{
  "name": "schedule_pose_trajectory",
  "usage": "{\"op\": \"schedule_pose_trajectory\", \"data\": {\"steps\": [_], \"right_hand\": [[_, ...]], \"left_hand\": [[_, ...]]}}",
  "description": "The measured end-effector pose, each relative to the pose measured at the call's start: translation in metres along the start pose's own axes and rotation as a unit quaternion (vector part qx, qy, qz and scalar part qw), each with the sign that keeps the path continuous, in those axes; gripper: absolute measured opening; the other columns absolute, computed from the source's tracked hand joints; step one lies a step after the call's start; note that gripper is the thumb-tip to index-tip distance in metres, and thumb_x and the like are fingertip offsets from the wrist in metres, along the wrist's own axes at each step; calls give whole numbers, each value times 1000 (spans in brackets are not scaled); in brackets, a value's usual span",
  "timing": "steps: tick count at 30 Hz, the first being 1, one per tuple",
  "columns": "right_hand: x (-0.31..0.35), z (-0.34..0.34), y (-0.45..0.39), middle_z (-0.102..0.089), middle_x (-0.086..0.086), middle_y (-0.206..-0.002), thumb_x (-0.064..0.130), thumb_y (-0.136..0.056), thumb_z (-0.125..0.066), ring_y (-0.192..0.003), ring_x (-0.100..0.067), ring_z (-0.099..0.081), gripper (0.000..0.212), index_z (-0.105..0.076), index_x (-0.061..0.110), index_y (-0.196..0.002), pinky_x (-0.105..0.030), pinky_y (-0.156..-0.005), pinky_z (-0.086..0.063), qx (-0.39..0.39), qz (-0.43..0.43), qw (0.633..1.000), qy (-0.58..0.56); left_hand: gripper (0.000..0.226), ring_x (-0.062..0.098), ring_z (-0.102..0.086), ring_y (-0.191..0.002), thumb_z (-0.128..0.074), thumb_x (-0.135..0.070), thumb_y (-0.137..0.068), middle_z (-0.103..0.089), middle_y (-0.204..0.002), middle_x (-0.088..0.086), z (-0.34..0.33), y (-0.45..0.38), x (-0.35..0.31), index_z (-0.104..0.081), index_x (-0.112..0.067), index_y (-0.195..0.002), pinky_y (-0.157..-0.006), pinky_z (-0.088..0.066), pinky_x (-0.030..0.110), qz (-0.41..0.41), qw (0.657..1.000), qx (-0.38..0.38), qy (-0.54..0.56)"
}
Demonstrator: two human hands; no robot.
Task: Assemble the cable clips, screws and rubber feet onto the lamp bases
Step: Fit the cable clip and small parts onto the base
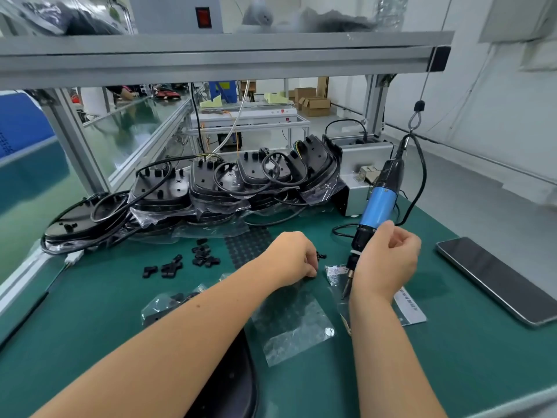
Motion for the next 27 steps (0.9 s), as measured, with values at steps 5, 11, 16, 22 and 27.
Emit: {"op": "schedule_pose_trajectory", "data": {"steps": [5,11,16,22,27], "right_hand": [[-24,-37,10,-61,0,-81,47,-93,-55,-66,-10,-61,39,-56,9,-100,-32,-62,-52,151,-123,979,-66],[-14,-66,35,-61,-3,-72,34,-99,-54,-53,-9,-57,23,-53,12,-95,-24,-49,-46,243,-196,921,-235],[10,-79,54,-61,-2,-68,37,-102,-44,-55,-12,-54,28,-51,10,-101,-25,-49,-46,297,-209,846,-390],[16,-82,64,-60,-3,-72,39,-101,-44,-57,-12,-54,28,-51,11,-102,-25,-51,-46,314,-215,828,-412],[14,-81,64,-60,-3,-73,38,-101,-44,-56,-12,-54,28,-52,11,-102,-25,-50,-47,313,-204,839,-396]], "left_hand": [[3,8,-62,-63,-70,-15,-85,-71,-70,-1,14,15,9,-72,-15,-82,-55,-48,11,22,987,-34,157],[12,6,-66,-62,-69,-7,-86,-74,-72,2,20,48,24,-71,-16,-78,-60,-51,16,22,965,-11,260],[8,3,-65,-59,-67,-4,-87,-73,-71,-1,31,74,35,-70,-10,-84,-57,-51,15,19,970,-22,240],[7,3,-65,-61,-69,-8,-87,-75,-73,-1,35,83,30,-72,-12,-83,-58,-51,16,12,957,-38,288],[11,2,-65,-60,-68,-11,-88,-74,-70,-4,30,85,31,-70,-15,-79,-56,-47,13,30,953,-53,297]]}}
Point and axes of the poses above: each hand's wrist, its own y-axis away from the middle knuckle, its own z-axis out of the back of the hand, x = y × z, the point moved 9 cm from there along -y, towards the middle knuckle
